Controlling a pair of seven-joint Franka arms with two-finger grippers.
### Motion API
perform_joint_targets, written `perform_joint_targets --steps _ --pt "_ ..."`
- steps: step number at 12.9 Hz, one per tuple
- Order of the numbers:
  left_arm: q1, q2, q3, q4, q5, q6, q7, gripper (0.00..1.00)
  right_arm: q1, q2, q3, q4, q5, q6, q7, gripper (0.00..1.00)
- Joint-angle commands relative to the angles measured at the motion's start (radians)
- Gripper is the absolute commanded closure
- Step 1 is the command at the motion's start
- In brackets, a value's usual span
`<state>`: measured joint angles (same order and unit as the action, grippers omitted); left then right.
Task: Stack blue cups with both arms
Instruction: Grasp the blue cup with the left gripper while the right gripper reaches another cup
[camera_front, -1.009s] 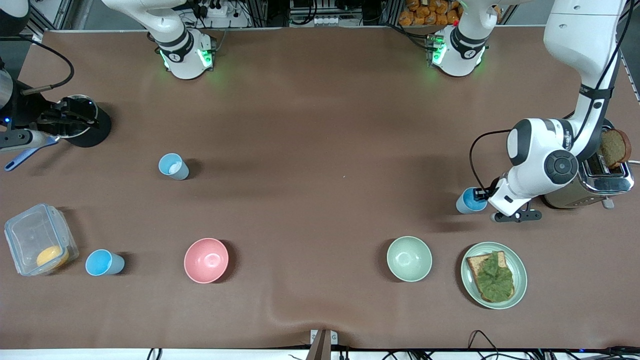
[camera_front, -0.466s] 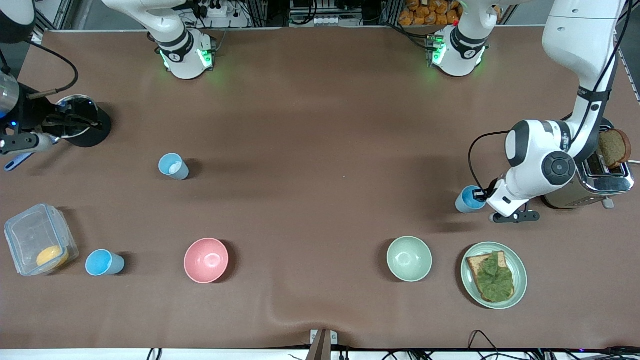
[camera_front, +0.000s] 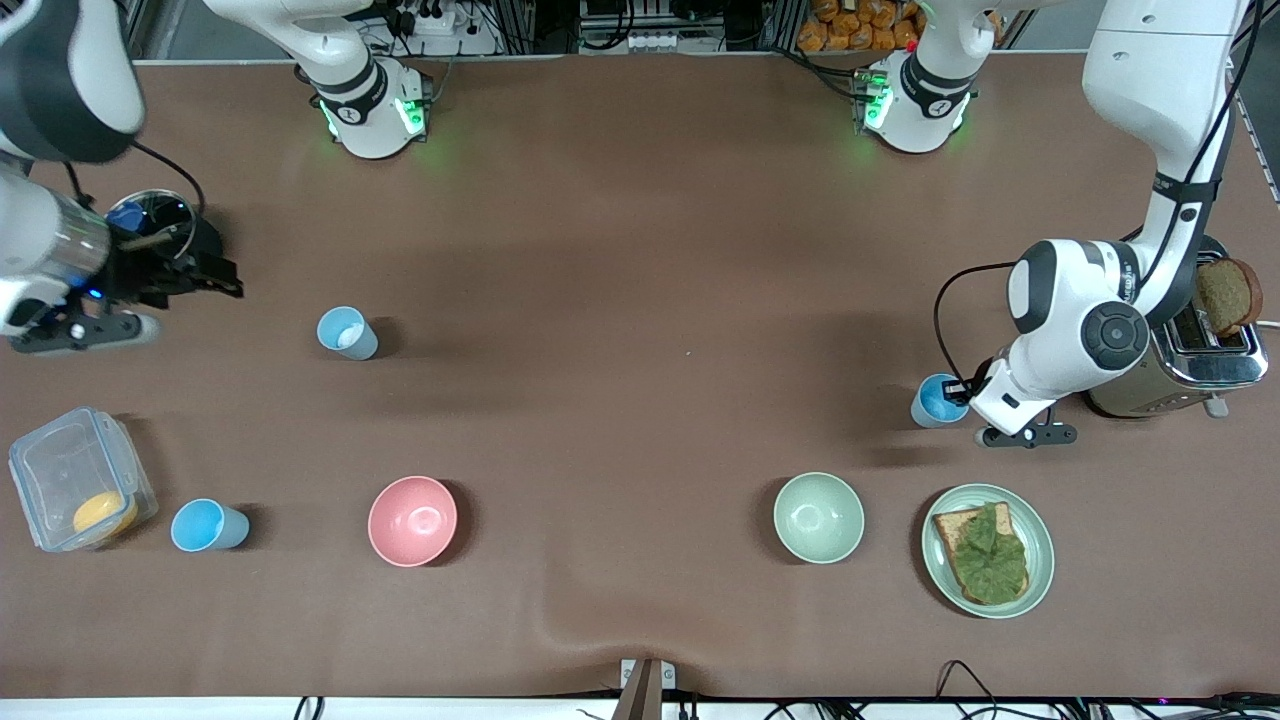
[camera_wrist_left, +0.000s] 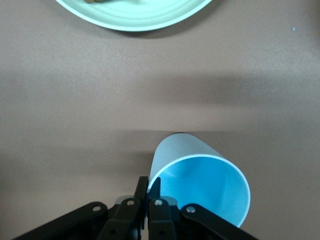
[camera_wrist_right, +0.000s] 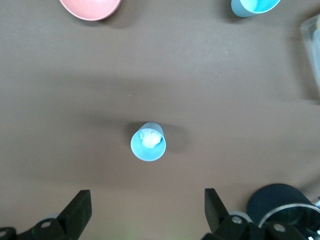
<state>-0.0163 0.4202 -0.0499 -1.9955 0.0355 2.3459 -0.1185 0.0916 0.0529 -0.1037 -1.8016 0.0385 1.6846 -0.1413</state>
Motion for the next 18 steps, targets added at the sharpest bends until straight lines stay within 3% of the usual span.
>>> perform_joint_targets --steps 1,5,8,14,18 --pt "0.002 -0.038 -0.025 0.007 -0.014 -0.007 0.013 1.00 -0.013 -0.042 0.013 -0.174 0.000 0.136 -0.006 0.00" --pt "-0.002 -0.081 -0.061 0.055 -0.013 -0.152 0.004 1.00 -0.006 -0.031 0.015 -0.321 -0.002 0.340 -0.001 0.00" --pt "-0.007 -0.074 -0.087 0.064 -0.013 -0.169 -0.030 1.00 -0.007 0.004 0.015 -0.415 -0.012 0.502 0.000 0.00" --pt "-0.016 -0.060 -0.088 0.063 -0.013 -0.169 -0.030 1.00 -0.020 0.102 0.015 -0.443 -0.014 0.618 -0.006 0.00" --pt "-0.027 -0.061 -0.088 0.066 -0.011 -0.169 -0.033 1.00 -0.039 0.126 0.016 -0.519 -0.014 0.745 -0.007 0.00"
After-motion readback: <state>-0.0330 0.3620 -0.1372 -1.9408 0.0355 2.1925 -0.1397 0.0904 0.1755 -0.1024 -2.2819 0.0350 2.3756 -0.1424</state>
